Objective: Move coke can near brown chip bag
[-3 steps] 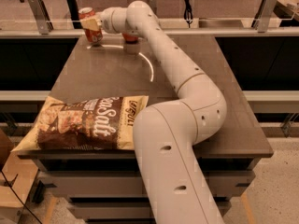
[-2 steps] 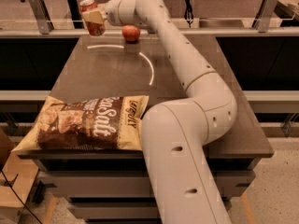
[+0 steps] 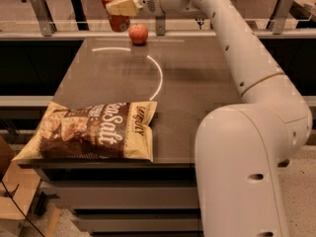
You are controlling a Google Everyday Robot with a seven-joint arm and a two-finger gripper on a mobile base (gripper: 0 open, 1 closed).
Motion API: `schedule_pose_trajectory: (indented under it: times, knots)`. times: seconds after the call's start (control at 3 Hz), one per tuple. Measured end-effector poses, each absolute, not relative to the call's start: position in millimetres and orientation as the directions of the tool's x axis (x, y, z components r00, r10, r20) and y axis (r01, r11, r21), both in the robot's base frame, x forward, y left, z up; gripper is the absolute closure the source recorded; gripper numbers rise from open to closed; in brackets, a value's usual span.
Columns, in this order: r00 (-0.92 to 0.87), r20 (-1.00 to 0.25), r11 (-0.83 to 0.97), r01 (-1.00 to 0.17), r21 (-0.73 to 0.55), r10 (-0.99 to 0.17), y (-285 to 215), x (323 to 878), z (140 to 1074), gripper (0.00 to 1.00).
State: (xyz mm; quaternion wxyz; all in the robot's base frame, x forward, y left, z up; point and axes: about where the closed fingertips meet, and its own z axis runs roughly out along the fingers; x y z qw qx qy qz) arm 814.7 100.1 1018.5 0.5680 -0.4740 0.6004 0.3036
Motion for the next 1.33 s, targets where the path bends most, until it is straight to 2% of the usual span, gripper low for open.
schedule_pose_trajectory:
  times: [0.33, 0.67, 1.0, 1.33]
  knots:
    - [0.095, -0.970, 0.366, -0.914, -0.174, -0.224, 100.3, 814.7, 1018.5, 1.00]
    - [0.070, -0.958, 0.324, -0.932, -0.162, -0.278, 104.6, 796.8, 1004.3, 1.00]
    - [0.033, -0.945, 0.301, -0.944, -0.137, -0.325, 98.6, 764.3, 992.0, 1.00]
    - [0.012, -0.953, 0.307, -0.945, -0.110, -0.304, 89.3, 726.9, 989.8, 1.00]
